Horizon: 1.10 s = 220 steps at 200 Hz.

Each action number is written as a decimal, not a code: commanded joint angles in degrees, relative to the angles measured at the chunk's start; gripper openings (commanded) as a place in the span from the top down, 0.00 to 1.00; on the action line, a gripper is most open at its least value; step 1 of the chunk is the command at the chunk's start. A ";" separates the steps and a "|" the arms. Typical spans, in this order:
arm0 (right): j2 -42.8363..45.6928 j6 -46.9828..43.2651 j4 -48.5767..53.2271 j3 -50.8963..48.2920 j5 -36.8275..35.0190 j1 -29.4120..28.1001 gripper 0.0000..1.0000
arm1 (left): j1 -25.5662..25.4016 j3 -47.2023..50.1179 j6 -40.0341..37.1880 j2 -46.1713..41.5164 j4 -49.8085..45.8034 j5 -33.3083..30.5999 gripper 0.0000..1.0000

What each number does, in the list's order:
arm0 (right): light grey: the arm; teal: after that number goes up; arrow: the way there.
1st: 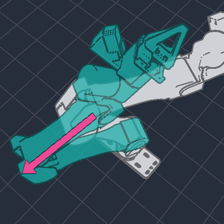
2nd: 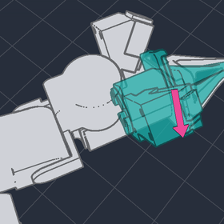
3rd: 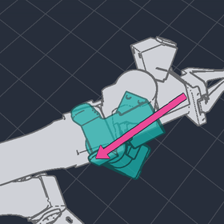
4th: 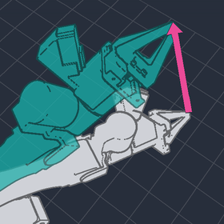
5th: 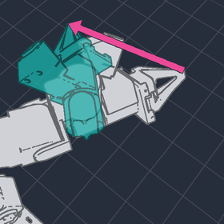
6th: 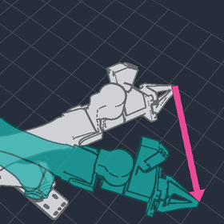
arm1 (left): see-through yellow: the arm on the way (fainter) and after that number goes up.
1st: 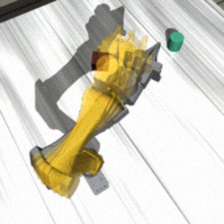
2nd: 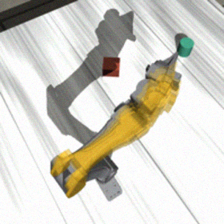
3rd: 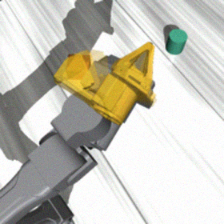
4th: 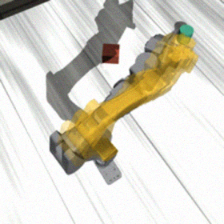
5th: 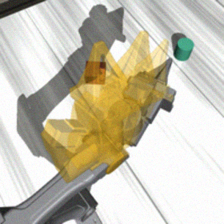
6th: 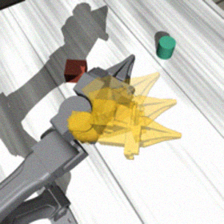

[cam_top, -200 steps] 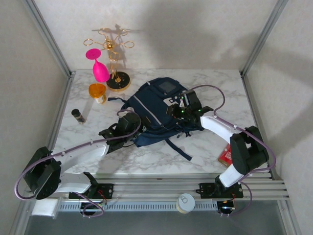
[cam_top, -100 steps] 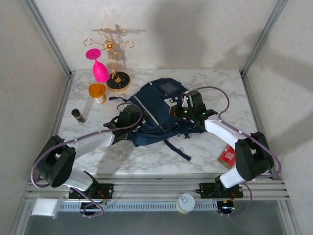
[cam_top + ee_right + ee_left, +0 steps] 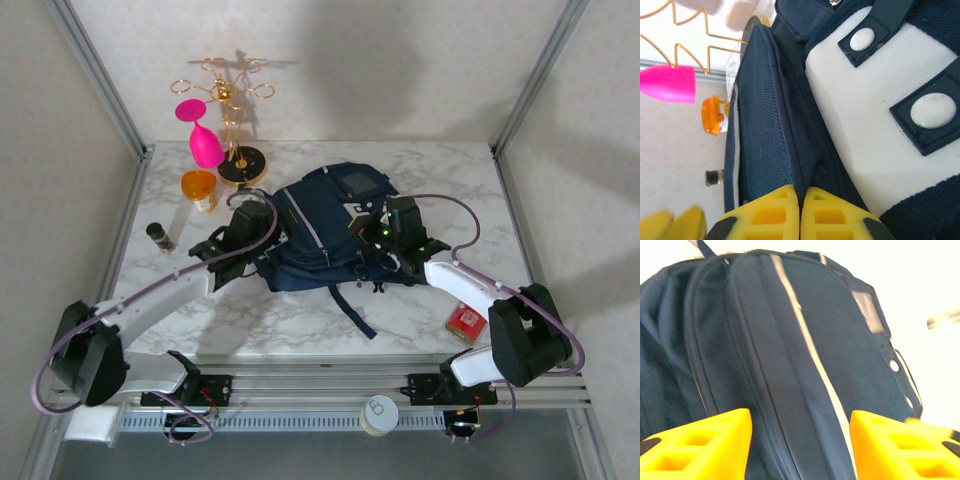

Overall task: Pack the student bag
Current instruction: Unzip the student bag at the center of the table.

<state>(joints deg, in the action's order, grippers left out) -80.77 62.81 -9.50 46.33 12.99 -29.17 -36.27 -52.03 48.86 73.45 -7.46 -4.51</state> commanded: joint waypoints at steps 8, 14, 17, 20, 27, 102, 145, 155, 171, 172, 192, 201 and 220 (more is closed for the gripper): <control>3.41 4.36 -6.97 1.60 -4.92 -2.22 1.00 | -8.91 1.49 4.17 -2.17 -8.02 -4.28 0.47; 3.34 4.87 -6.39 1.74 -5.22 -2.28 1.00 | -10.82 1.45 4.71 -1.81 -7.92 -4.69 0.48; 3.32 5.09 -6.38 1.75 -5.24 -2.32 1.00 | -11.75 1.29 4.90 -1.55 -7.96 -5.04 0.48; 3.30 5.20 -6.41 1.75 -5.13 -2.30 1.00 | -12.63 1.05 5.13 -1.23 -8.09 -5.51 0.48; 3.26 5.16 -6.38 1.96 -4.96 -2.30 1.00 | -14.44 0.15 5.53 -0.07 -8.62 -6.76 0.48; 3.98 3.33 -4.42 2.48 -6.90 -2.52 1.00 | -19.54 -11.78 3.42 16.47 -11.45 -13.07 0.56; 3.84 3.58 -5.12 1.84 -6.60 -2.48 1.00 | -19.54 -13.32 2.78 19.61 -8.89 -14.36 0.67; 3.71 3.98 -6.23 1.24 -6.19 -2.47 1.00 | -19.54 -14.00 2.26 20.42 -8.46 -14.48 0.70; 3.35 3.93 -5.70 1.60 -5.93 -2.48 1.00 | -19.54 -14.34 1.30 21.10 -6.98 -14.21 0.77; 3.35 3.87 -5.66 1.63 -5.90 -2.52 1.00 | -19.54 -14.33 1.23 21.11 -6.88 -14.21 0.77; 3.11 3.38 -5.18 1.86 -6.28 -2.48 1.00 | -19.45 -14.57 -0.30 21.83 -5.84 -14.48 0.82; 3.09 3.22 -5.36 1.83 -6.28 -2.40 1.00 | -19.37 -14.83 -0.85 21.92 -6.29 -14.96 0.85; 3.15 2.14 -3.63 3.16 -6.18 -2.30 1.00 | -19.19 -14.36 -1.52 21.10 -7.08 -15.70 0.96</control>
<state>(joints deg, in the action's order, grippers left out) -80.01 65.65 -9.19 46.35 7.42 -31.38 -55.46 -64.95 49.10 94.52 -16.58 -17.63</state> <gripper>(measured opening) 0.071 0.099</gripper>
